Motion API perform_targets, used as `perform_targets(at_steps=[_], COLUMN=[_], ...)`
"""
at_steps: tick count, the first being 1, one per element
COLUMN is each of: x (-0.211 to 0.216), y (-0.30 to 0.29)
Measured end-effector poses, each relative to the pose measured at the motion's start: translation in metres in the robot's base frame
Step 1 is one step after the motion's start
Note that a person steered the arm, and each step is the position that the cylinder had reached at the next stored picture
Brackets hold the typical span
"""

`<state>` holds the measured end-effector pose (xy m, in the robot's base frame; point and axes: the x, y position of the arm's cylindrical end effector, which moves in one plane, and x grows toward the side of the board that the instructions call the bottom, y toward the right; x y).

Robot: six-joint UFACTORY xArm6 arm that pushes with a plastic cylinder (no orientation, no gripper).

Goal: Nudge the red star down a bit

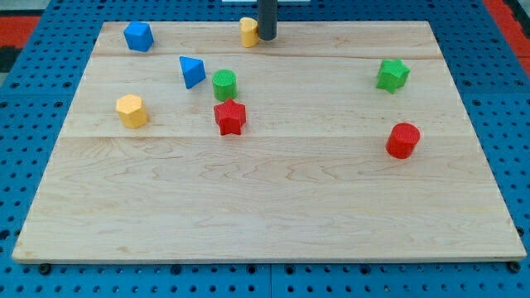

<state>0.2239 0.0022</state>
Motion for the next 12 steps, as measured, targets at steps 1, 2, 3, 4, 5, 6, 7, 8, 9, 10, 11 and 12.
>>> perform_targets(at_steps=[1, 2, 3, 4, 5, 6, 7, 8, 9, 10, 11, 12], x=[0.000, 0.010, 0.032, 0.051, 0.074, 0.088, 0.088, 0.099, 0.157, 0.168, 0.141, 0.118], y=[0.009, 0.009, 0.004, 0.001, -0.015, -0.033, -0.031, 0.027, 0.003, -0.093, -0.102, -0.041])
